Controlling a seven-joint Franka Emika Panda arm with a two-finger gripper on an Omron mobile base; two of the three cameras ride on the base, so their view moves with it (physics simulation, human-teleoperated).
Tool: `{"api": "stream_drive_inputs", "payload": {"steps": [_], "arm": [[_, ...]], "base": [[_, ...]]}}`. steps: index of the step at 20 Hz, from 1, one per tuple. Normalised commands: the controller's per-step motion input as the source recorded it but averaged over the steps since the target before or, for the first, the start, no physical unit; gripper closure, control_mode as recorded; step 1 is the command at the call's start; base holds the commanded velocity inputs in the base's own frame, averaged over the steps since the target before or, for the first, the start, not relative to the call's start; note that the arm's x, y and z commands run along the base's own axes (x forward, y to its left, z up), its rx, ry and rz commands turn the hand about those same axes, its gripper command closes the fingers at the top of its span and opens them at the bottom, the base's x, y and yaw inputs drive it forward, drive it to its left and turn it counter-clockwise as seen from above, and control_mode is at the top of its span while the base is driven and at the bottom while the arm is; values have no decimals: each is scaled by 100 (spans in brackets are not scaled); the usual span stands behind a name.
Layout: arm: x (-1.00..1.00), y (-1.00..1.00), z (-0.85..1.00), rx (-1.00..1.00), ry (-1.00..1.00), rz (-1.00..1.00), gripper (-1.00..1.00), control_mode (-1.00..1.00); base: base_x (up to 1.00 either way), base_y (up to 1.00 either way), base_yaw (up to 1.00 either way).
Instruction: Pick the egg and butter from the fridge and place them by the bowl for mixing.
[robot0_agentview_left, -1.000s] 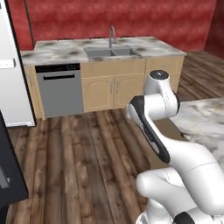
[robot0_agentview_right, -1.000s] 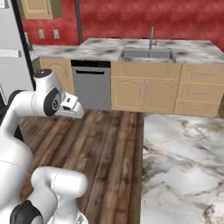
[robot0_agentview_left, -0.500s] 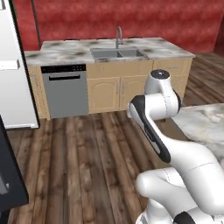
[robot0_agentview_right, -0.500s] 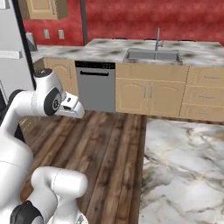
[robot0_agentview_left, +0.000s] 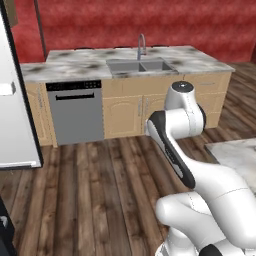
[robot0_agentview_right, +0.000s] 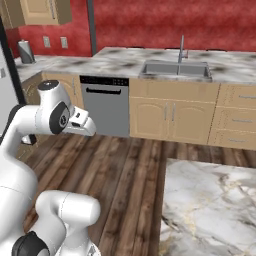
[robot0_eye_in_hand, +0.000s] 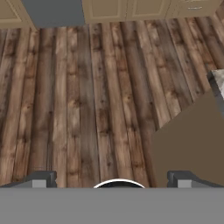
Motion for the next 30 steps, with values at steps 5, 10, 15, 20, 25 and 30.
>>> {"api": "stream_drive_inputs", "payload": {"steps": [5,10,15,20,25,30], "arm": [[0,0,0,0,0,0,-100,100],[0,0,0,0,0,0,-100,100],[0,0,0,0,0,0,-100,100],[-2,-3,30,-1,3,0,-100,-100],[-53,-1,99,7,3,-4,-100,-100],[-99,0,87,10,3,-1,-100,-100]], "base": [[22,0,16],[0,0,8],[0,0,0],[0,0,0],[0,0,0],[0,0,0]]}}
